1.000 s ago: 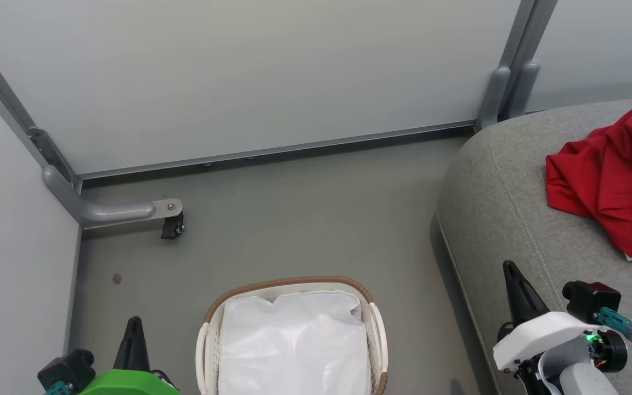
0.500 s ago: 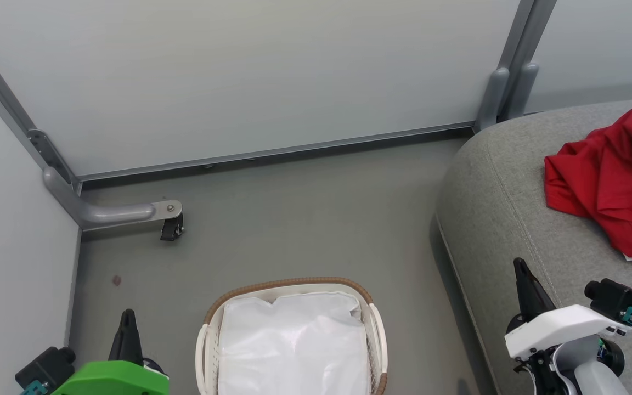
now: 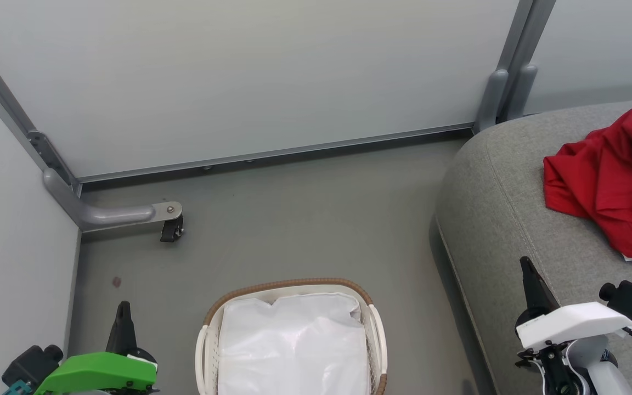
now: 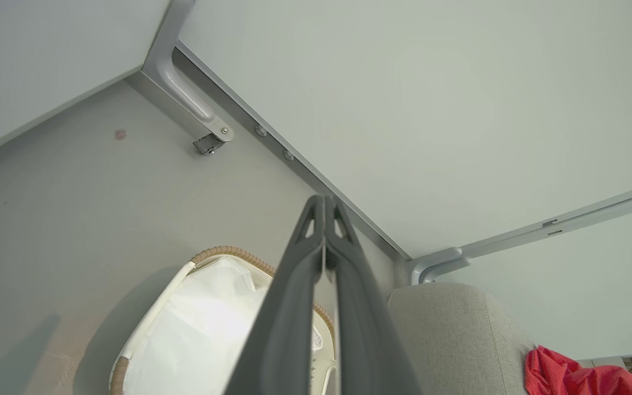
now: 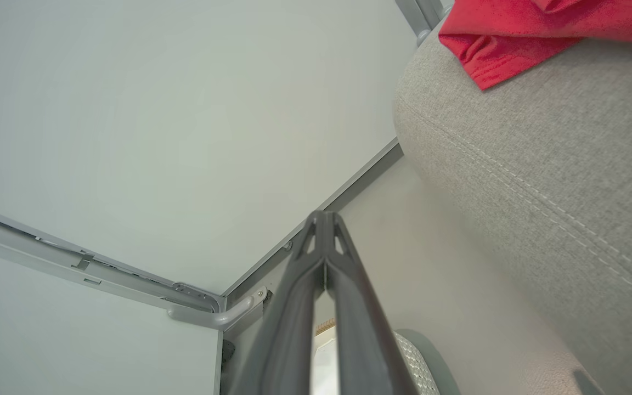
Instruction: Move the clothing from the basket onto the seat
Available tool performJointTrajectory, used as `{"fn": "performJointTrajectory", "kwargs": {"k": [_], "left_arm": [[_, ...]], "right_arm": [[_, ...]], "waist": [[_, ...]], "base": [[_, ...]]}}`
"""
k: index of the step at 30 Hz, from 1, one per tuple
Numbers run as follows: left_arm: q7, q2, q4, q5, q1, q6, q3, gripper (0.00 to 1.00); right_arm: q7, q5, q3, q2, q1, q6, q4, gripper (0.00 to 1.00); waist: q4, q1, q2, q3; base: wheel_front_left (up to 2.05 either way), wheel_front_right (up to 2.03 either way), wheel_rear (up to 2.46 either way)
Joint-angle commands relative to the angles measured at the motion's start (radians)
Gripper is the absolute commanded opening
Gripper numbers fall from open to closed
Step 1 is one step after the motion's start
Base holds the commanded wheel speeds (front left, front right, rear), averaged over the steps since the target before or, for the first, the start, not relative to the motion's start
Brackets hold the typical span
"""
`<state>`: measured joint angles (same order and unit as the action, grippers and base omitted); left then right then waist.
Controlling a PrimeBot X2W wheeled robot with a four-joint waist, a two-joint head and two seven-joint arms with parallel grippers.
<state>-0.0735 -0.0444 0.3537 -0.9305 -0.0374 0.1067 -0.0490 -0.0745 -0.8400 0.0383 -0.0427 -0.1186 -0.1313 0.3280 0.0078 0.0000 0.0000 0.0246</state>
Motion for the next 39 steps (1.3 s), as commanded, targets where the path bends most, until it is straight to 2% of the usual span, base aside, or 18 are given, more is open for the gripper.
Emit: {"fn": "performJointTrajectory", "kwargs": {"k": [1,39], "left_arm": [[0.008,-0.005,-0.018,-0.031,-0.030,0.006,-0.006,0.00],[0.110,-0.008,-0.071,-0.400,-0.059,0.018,-0.041,0.00]], "right_arm": [[0.008,-0.037,0.007,-0.006,-0.003,0.000,-0.017,0.00],[0.111,-0.454,0.047,-0.009,0.006,0.001,-0.057,0.00]], "waist": [[0.000,0.0000,0.0000,0.000],[-0.004,0.0000,0.0000,-0.011]], "base": [[0.00,0.00,0.00],[0.00,0.00,0.00]]}}
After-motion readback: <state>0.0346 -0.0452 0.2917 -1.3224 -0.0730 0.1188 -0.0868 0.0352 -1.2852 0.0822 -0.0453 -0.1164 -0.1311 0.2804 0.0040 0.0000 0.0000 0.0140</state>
